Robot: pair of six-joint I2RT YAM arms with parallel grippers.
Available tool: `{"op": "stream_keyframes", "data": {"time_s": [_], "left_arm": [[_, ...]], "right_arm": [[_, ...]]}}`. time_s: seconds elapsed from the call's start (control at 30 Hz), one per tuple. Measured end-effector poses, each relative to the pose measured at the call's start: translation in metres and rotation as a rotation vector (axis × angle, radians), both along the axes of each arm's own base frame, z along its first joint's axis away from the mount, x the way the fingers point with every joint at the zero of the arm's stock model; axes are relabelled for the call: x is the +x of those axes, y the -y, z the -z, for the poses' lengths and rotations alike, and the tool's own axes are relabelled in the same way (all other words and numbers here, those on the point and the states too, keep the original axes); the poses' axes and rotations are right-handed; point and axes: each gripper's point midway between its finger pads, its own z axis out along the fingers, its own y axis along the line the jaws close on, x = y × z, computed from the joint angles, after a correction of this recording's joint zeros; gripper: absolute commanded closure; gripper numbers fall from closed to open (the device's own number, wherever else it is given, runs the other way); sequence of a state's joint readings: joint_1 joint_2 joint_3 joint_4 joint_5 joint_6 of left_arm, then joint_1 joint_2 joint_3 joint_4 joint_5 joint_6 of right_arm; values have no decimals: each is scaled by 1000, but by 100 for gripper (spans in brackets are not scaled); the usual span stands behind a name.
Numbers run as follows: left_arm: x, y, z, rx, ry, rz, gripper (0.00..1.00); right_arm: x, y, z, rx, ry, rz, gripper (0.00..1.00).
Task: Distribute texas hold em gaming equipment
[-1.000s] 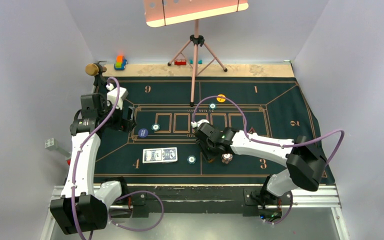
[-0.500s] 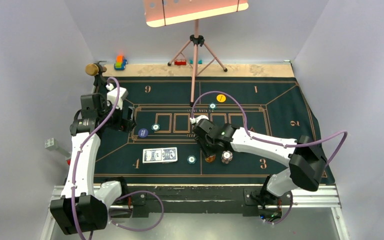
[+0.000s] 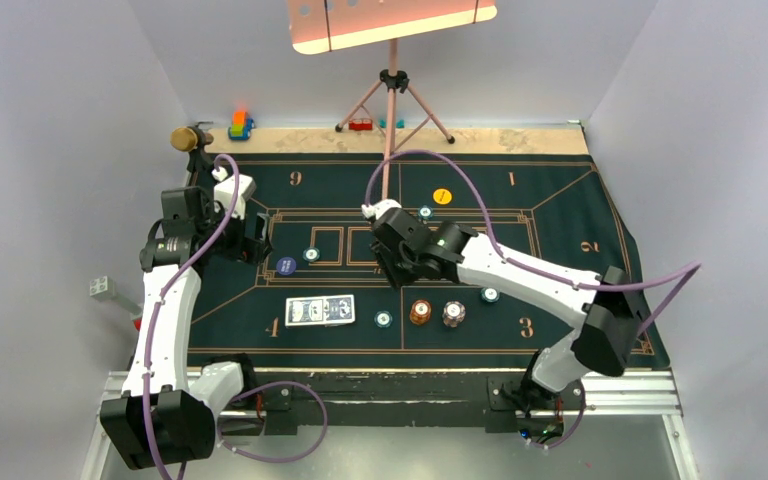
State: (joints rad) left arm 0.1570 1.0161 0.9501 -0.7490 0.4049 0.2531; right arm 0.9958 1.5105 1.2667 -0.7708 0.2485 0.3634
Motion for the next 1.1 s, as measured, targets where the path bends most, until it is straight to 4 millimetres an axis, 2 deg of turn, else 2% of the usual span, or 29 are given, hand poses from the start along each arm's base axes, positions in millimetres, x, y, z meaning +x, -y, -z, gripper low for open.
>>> {"op": "stream_keyframes", "data": {"time_s": [0.1, 0.2, 0.27, 0.47, 0.53, 0.67, 0.8, 1.1], "left_arm": [[0, -1, 0, 2, -2, -6, 0], [0, -2, 1, 4, -5, -14, 0], [0, -3, 2, 6, -8, -16, 0], [1, -4, 2, 10, -11, -21, 0], [1, -4, 3, 11, -11, -22, 0], [1, -5, 4, 15, -18, -27, 0], [2, -7, 7, 22, -28, -37, 0], [2, -9, 10, 24, -40, -42, 0]], "right_arm": [[15, -23, -11, 21, 20, -15, 97], [34, -53, -9, 19, 26, -33, 98], [48, -75, -1, 14, 28, -46, 98], [84, -137, 45, -7, 3, -85, 98], [89, -149, 59, -9, -12, -97, 98], [94, -166, 82, -9, -40, -116, 98], [91, -169, 98, -19, -71, -127, 97], [86, -178, 100, 12, -92, -148, 90]]}}
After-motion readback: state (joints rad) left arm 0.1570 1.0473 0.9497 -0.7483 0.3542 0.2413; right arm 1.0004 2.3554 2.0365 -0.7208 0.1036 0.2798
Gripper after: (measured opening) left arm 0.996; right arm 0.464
